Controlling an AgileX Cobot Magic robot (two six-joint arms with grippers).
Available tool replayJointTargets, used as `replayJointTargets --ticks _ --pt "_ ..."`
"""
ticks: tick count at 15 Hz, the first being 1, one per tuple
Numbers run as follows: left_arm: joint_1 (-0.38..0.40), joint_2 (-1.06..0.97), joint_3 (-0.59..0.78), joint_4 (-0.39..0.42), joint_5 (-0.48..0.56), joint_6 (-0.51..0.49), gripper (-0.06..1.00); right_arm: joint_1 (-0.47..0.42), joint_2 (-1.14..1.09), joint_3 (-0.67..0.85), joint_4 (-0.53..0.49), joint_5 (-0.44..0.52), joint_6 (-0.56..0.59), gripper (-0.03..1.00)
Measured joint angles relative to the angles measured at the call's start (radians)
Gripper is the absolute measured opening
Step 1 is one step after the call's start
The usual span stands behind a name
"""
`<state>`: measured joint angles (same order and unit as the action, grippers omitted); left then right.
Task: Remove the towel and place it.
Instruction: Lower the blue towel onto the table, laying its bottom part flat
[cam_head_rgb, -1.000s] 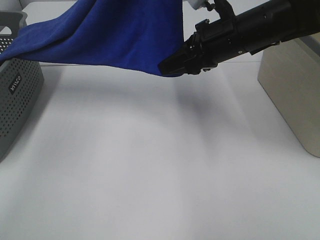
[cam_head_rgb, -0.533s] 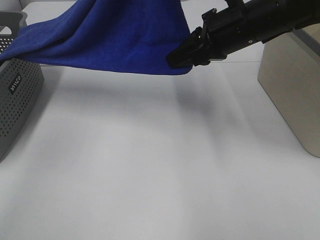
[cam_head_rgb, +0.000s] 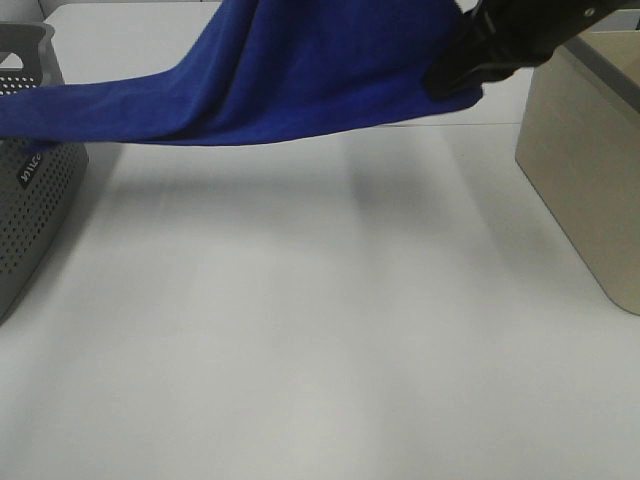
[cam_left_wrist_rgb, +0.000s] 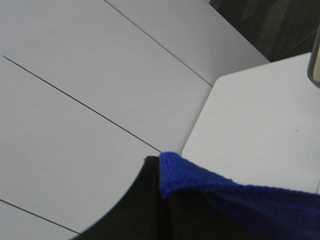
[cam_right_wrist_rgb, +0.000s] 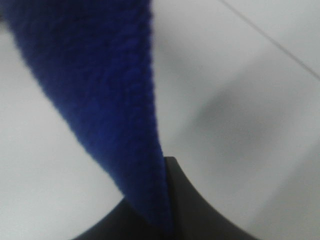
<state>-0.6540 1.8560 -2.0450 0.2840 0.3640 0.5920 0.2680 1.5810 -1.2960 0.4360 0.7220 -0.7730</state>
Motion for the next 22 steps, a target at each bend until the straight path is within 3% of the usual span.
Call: replayJointTargets --ticks 2,3,7,13,18,22 --pt "0.0 0.0 0.0 0.0 -0.06 -0.065 0.0 0.0 -0.048 -0.097 -0.193 0.017 0.119 0.02" --pt "0.0 0.0 0.0 0.001 -0.084 -0.087 0.0 0.0 -0.073 -0.207 -0.27 0.09 0.154 0.02" --pt "0.0 -0.034 0.0 0.042 -0.086 -0.091 0.0 0.0 -0.075 -0.359 -0.31 0.239 0.156 0.02" --pt "0.0 -0.112 0.0 0.321 -0.064 -0.091 0.0 0.0 -0.074 -0.52 -0.384 0.301 0.157 0.02" --pt "0.0 -0.107 0.0 0.348 0.051 -0.185 0.0 0.0 -0.074 -0.589 -0.384 0.308 0.157 0.02" --pt "0.053 -0.086 0.0 0.348 0.015 -0.337 0.0 0.0 -0.06 -0.589 -0.384 0.216 0.157 0.02"
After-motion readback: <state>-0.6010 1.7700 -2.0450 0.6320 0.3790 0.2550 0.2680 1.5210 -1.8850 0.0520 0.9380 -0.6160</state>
